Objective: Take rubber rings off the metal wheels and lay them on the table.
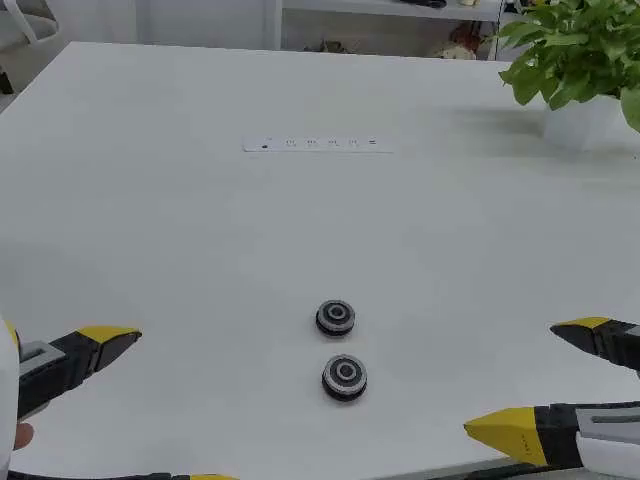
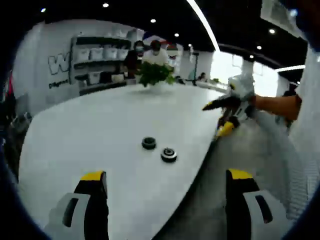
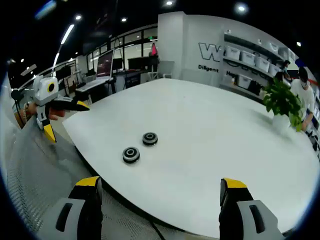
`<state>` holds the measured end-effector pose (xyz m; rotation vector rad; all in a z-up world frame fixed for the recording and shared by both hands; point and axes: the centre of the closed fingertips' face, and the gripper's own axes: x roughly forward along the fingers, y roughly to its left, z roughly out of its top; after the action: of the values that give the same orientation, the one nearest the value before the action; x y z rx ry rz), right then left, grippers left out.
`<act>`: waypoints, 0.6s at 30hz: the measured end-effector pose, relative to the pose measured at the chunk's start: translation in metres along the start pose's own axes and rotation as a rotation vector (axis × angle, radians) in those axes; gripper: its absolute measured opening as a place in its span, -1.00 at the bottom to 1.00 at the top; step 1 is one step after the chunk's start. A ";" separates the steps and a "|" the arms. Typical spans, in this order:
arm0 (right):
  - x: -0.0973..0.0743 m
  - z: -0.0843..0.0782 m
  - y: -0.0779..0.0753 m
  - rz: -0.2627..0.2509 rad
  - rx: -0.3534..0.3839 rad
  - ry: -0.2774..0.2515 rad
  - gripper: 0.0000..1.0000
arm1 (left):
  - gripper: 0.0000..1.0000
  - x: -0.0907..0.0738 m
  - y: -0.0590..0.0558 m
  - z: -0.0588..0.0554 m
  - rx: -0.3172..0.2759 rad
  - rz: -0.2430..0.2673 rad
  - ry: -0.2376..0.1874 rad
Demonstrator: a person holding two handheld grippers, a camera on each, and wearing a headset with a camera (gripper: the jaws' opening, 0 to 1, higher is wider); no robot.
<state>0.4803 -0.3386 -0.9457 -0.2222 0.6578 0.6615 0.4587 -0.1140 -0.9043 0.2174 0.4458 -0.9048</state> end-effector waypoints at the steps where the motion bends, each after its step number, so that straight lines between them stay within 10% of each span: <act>1: -0.001 0.001 0.001 0.007 -0.005 -0.010 0.65 | 1.00 0.001 0.002 -0.001 -0.005 0.013 0.008; 5: -0.002 0.010 0.000 0.014 -0.028 -0.064 0.68 | 1.00 -0.002 0.005 0.001 -0.019 0.061 0.024; 12: -0.001 0.013 0.005 0.065 -0.031 -0.093 0.78 | 0.95 -0.013 0.023 0.009 -0.143 0.202 -0.072; 18: 0.000 0.008 0.006 0.089 -0.031 -0.067 0.75 | 0.89 -0.005 0.030 -0.009 -0.052 0.291 0.036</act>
<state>0.4803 -0.3307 -0.9391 -0.1996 0.5955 0.7614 0.4777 -0.0890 -0.9101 0.2440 0.4574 -0.6047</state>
